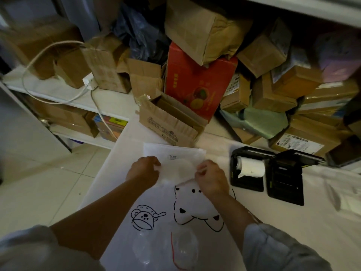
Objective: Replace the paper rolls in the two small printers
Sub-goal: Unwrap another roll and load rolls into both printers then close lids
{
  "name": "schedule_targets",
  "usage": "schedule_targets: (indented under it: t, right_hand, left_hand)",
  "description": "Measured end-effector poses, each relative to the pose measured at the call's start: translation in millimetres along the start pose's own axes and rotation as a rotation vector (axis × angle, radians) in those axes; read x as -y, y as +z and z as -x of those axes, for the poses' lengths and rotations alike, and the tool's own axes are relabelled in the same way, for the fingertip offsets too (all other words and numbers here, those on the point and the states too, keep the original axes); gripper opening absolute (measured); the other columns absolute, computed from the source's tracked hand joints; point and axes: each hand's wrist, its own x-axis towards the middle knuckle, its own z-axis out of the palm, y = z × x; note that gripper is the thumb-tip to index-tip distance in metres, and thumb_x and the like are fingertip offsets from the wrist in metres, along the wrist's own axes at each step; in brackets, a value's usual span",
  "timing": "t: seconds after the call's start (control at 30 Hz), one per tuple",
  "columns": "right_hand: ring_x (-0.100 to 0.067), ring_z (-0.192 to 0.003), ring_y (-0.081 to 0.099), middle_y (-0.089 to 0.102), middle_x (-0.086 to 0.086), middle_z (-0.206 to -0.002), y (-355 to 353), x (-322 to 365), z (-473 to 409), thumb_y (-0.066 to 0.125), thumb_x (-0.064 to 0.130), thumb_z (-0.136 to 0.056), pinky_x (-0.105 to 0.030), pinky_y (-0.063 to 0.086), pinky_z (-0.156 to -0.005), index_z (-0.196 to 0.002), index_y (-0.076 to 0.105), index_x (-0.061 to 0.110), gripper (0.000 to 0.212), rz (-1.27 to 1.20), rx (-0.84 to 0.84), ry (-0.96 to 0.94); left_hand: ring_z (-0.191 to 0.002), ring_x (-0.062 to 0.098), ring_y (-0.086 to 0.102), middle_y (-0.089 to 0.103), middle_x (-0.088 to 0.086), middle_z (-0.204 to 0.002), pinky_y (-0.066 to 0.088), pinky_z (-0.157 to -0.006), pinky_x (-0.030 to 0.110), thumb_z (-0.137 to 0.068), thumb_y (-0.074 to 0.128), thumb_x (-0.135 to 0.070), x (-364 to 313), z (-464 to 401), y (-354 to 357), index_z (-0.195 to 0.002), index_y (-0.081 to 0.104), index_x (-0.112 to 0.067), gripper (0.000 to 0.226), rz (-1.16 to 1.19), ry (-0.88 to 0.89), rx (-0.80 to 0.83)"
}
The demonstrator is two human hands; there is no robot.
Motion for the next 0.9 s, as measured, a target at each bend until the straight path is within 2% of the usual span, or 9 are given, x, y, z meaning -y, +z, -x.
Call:
schedule_targets:
  t: [0.13,0.2,0.33,0.43,0.5,0.7,0.77,0.83,0.9]
  right_hand:
    - [-0.029,-0.125,0.047,0.042,-0.010,-0.140,6.4,-1.0,-6.6,0.066,0.031,-0.086,-0.036,0.044,-0.097,-0.142,0.032,0.019,0.067,-0.125,0.222,0.058]
    - [-0.029,-0.126,0.045,0.042,-0.011,-0.141,8.4,-2.6,2.2,0.065,0.047,-0.084,-0.038,0.042,-0.100,-0.141,0.031,0.014,0.074,0.013,0.285,0.053]
    - [-0.028,-0.118,0.046,0.039,-0.008,-0.130,7.9,-0.3,50.1,0.064,0.075,-0.064,-0.040,0.046,-0.090,-0.134,0.029,0.019,0.096,0.304,0.190,-0.097]
    - [-0.033,-0.131,0.032,0.025,-0.016,-0.146,23.9,-1.7,80.7,0.064,0.077,-0.061,-0.048,0.037,-0.102,-0.139,0.025,0.017,0.106,0.588,0.468,-0.233]
    - [-0.033,-0.125,0.035,0.028,-0.015,-0.142,33.6,-3.6,86.1,0.068,0.069,-0.064,-0.046,0.038,-0.098,-0.133,0.034,0.014,0.096,0.679,0.523,-0.278]
    - [-0.025,-0.089,0.063,0.063,-0.007,-0.095,35.1,-3.3,72.5,0.066,0.031,-0.085,-0.032,0.048,-0.078,-0.105,0.060,0.011,0.029,0.694,0.416,-0.349]
    - [-0.025,-0.088,0.063,0.063,-0.005,-0.095,22.6,-5.5,62.0,0.059,0.020,-0.087,-0.028,0.047,-0.072,-0.106,0.056,0.013,0.020,0.553,0.306,-0.290]
    - [-0.019,-0.076,0.058,0.057,0.001,-0.083,7.3,-7.4,48.9,0.056,0.013,-0.083,-0.023,0.039,-0.058,-0.102,0.050,0.019,0.021,0.259,0.199,-0.187]
    - [-0.018,-0.065,0.055,0.053,0.004,-0.073,-6.6,-4.8,36.1,0.056,0.008,-0.082,-0.023,0.038,-0.054,-0.098,0.051,0.020,0.020,-0.029,0.072,-0.157]
  left_hand:
    - [-0.098,0.020,0.052,0.055,0.006,-0.118,0.043,-0.080,0.024,-0.085,0.058,-0.006,0.4,2.9,10.6,-0.100,0.064,-0.019,0.020,-0.063,0.104,0.182]
    - [-0.103,0.023,0.052,0.054,0.008,-0.119,0.044,-0.083,0.026,-0.085,0.061,-0.010,0.4,3.9,12.8,-0.100,0.062,-0.018,0.018,-0.086,0.106,0.225]
    - [-0.110,0.025,0.051,0.051,0.007,-0.124,0.046,-0.093,0.032,-0.080,0.070,-0.025,-1.2,4.8,15.0,-0.103,0.055,-0.019,0.028,-0.114,0.124,0.251]
    - [-0.110,0.025,0.054,0.055,0.007,-0.124,0.048,-0.094,0.035,-0.081,0.069,-0.024,-4.8,3.2,14.0,-0.104,0.058,-0.019,0.026,-0.106,0.123,0.230]
    - [-0.110,0.025,0.055,0.056,0.007,-0.124,0.049,-0.094,0.036,-0.082,0.068,-0.023,-7.3,3.5,14.1,-0.107,0.059,-0.017,0.028,-0.133,0.128,0.236]
    - [-0.104,0.024,0.057,0.060,0.007,-0.115,0.050,-0.091,0.034,-0.088,0.058,-0.017,-5.1,8.2,14.3,-0.104,0.063,-0.016,0.017,-0.196,0.139,0.216]
    - [-0.100,0.023,0.058,0.061,0.005,-0.112,0.051,-0.087,0.033,-0.089,0.057,-0.015,-2.6,10.6,13.0,-0.101,0.063,-0.021,0.016,-0.232,0.130,0.185]
    - [-0.098,0.021,0.057,0.060,0.003,-0.111,0.050,-0.083,0.031,-0.088,0.056,-0.014,-1.7,14.0,10.0,-0.100,0.061,-0.024,0.017,-0.287,0.098,0.124]
    - [-0.100,0.021,0.056,0.058,0.003,-0.113,0.050,-0.084,0.033,-0.089,0.055,-0.016,-2.6,16.2,7.6,-0.107,0.057,-0.026,0.021,-0.315,0.078,0.042]
